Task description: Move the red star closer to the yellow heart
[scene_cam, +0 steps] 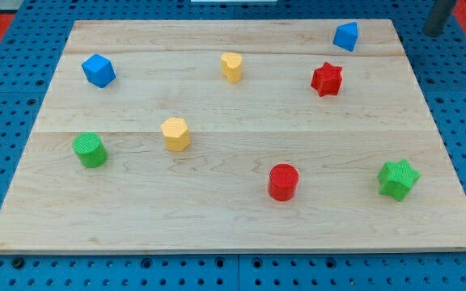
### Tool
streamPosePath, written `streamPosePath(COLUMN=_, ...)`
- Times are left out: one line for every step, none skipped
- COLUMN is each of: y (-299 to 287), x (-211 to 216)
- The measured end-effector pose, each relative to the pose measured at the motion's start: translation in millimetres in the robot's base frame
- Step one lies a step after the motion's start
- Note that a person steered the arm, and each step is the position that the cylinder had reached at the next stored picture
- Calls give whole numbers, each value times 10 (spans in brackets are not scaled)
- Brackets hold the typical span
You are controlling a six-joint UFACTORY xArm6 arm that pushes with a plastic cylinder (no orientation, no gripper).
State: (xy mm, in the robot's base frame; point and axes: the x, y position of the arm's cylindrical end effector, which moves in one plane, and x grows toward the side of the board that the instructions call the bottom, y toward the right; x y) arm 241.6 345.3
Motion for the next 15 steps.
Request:
streamPosePath(y=-4, x=460)
streamPosePath(y=-394, x=855)
streamPosePath(y=-792, x=936)
streamPosePath(y=-1325, x=978)
streamPosePath(y=-1866, x=1130)
streamPosePath(y=-1982, x=1247)
streamPosePath(y=-1983, x=1240)
streamPosePath(y=-1983, x=1151)
streamPosePath(y=-1988, x=947)
streamPosePath(y=-2090, x=782)
streamPosePath(y=-2475, x=715)
streamPosePath(y=-2697, x=797)
streamPosePath(y=-2731, x=893)
streamPosePath(y=-2948, x=893)
streamPosePath(y=-2802, x=892)
